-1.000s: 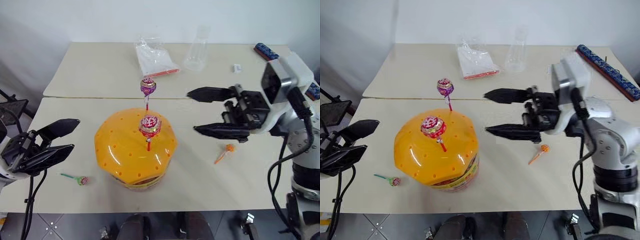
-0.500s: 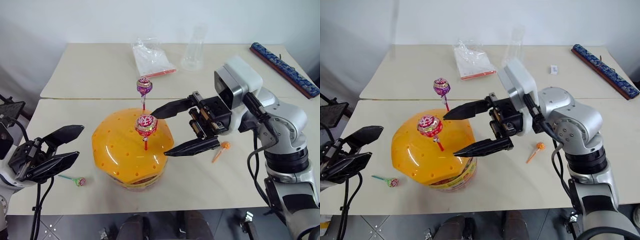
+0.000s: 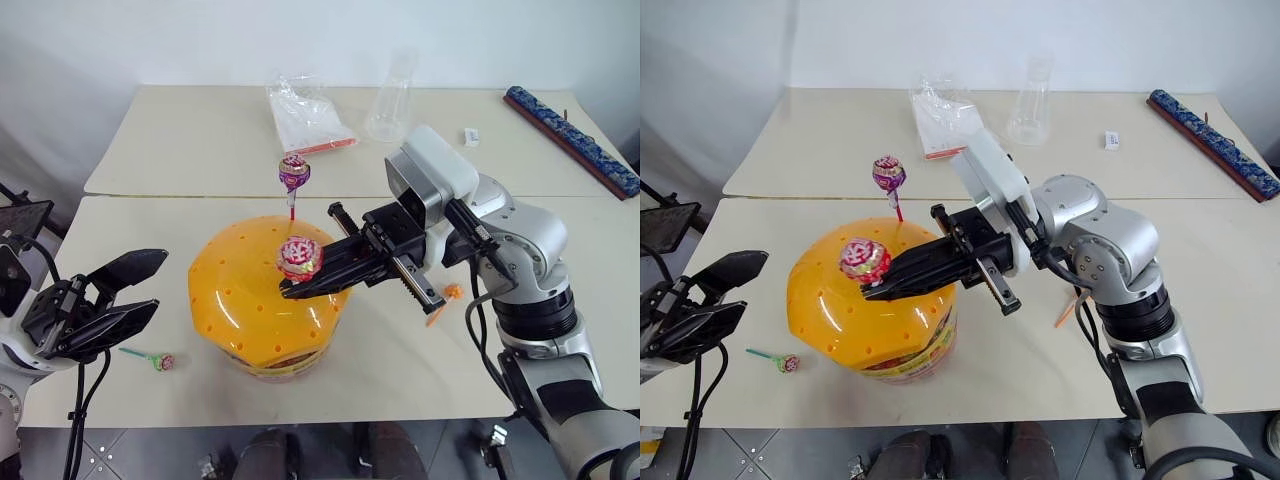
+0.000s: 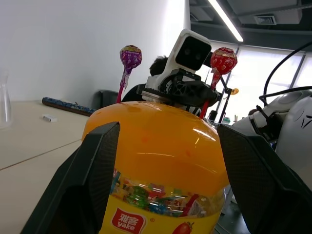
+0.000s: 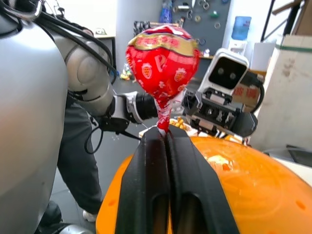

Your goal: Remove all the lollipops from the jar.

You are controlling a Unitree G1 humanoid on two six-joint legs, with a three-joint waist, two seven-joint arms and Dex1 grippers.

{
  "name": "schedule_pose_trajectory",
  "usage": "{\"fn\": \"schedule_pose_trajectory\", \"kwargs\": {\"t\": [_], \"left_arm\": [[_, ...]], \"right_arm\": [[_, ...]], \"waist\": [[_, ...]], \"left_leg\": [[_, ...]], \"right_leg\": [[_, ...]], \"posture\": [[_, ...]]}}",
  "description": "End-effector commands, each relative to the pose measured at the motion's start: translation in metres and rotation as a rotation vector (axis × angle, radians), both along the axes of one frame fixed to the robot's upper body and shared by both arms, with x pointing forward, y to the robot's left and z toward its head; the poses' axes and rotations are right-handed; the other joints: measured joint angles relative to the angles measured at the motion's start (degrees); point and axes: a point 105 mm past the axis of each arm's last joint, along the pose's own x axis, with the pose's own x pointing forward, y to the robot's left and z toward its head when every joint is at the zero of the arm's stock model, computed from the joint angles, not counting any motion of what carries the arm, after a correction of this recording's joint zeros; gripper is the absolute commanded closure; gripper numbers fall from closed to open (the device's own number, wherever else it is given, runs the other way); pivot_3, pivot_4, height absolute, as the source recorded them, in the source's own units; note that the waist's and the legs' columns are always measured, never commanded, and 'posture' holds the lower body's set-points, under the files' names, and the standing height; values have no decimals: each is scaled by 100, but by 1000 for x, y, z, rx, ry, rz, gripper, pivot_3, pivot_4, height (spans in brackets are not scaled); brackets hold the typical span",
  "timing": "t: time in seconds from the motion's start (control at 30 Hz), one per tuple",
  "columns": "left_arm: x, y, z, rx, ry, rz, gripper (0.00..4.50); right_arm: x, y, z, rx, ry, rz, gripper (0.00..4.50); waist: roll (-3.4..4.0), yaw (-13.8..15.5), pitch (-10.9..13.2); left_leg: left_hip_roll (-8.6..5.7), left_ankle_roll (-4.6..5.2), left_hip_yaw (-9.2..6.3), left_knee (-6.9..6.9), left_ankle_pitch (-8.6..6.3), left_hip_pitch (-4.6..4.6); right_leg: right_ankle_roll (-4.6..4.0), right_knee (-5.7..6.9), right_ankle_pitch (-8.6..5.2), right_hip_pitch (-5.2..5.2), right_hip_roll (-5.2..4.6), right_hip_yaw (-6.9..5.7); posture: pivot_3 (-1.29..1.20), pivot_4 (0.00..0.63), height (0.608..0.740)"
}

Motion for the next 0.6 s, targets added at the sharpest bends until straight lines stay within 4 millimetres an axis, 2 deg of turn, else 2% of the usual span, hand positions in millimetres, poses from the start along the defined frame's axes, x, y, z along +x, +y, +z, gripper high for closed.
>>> {"fn": "schedule_pose_trajectory", "kwargs": {"t": [0.03, 0.2, 0.3, 0.4, 0.43, 0.5, 0.57, 0.6], "left_arm": [[-7, -1, 15, -12, -70, -16, 1102], [-12, -6, 23, -6, -100, -49, 1102], [-16, -9, 25, 19, -111, -71, 1102], [-17, -10, 26, 46, -115, -90, 1102], [-18, -11, 26, 52, -116, -96, 1102], [-15, -9, 27, 59, -120, -102, 1102], [-14, -8, 27, 61, -122, -103, 1102], [-15, -8, 27, 59, -123, -105, 1102]], "right_arm": [[1, -17, 30, 160, 59, 18, 4490], [23, -53, 57, 228, 128, -171, 4490], [42, -90, 52, 109, 123, -384, 4490], [64, -129, 32, -101, 112, -643, 4490], [73, -150, 20, -186, 95, -751, 4490], [101, -224, -21, -432, 12, -1108, 4490], [103, -272, -54, -661, -82, -1226, 4490], [98, -291, -73, -740, -40, -1248, 4490]], "waist": [[0, 7, 0], [-1, 12, 0], [-1, 27, 0], [-1, 23, 0], [-1, 17, 0], [-6, 36, -3], [-13, 56, -7], [-9, 40, -4]], "left_leg": [[1, 0, 0, 0, 0, 0], [-6, 0, -6, 0, 0, -1], [-6, 3, -11, -3, -2, -5], [-7, 8, -11, -6, -6, -12], [-7, 9, -4, -8, -6, -13], [-5, 9, 2, -13, -6, -11], [-9, 9, 3, -11, -6, -10], [-13, 10, 14, -11, -6, -10]], "right_leg": [[0, 1, 0, 0, 0, 0], [0, -1, 0, 2, -6, 2], [0, -4, 0, 2, -7, 4], [0, -18, 0, 0, -9, 4], [0, -26, 0, 0, -8, 2], [1, -35, 0, 2, -4, -1], [3, -43, 0, 8, -3, -6], [3, -56, -1, 9, -5, -2]], "posture": [[0, 150, 740], [0, 150, 740], [0, 150, 740], [0, 150, 740], [0, 150, 740], [0, 150, 740], [0, 150, 740], [0, 150, 740]]}}
